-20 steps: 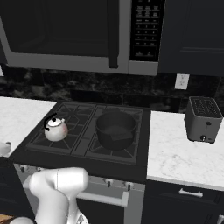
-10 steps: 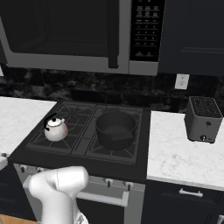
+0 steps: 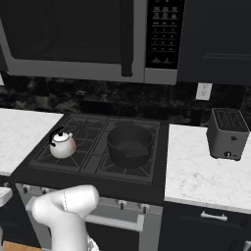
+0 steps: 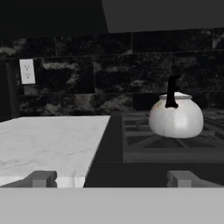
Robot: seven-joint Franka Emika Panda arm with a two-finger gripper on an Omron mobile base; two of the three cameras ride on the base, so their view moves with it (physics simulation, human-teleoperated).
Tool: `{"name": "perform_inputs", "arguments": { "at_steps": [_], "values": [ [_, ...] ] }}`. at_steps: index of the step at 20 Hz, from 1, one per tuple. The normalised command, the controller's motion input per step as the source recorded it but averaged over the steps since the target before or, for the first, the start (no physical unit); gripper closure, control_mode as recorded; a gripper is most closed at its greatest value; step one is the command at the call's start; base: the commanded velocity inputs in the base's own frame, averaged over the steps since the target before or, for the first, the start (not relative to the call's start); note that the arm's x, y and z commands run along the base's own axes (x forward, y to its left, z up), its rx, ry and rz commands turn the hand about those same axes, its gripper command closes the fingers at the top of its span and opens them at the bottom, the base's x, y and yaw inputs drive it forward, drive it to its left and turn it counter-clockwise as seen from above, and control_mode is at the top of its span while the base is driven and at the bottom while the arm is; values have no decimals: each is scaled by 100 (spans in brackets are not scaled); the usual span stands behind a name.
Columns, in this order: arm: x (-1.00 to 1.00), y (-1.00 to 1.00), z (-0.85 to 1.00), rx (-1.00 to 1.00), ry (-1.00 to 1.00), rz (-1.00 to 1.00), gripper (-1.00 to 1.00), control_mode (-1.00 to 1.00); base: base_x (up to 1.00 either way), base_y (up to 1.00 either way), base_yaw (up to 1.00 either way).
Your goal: Pick the kettle from the counter and place it on a stove burner. Then turn the burner on.
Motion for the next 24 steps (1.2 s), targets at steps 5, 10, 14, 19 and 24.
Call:
{"name": "perform_inputs", "arguments": {
  "at_steps": [5,10,14,19,24],
  "values": [
    [0,0,-39,9,0,0,-100,-100,0,0,0],
    [0,0,-33,7,0,0,-100,-100,0,0,0],
    [5,0,-27,4,0,0,-100,-100,0,0,0],
    [19,-2,-8,1,-1,-1,-100,-100,0,0,0],
    [28,-6,-17,0,0,0,-100,-100,0,0,0]
  ]
}}
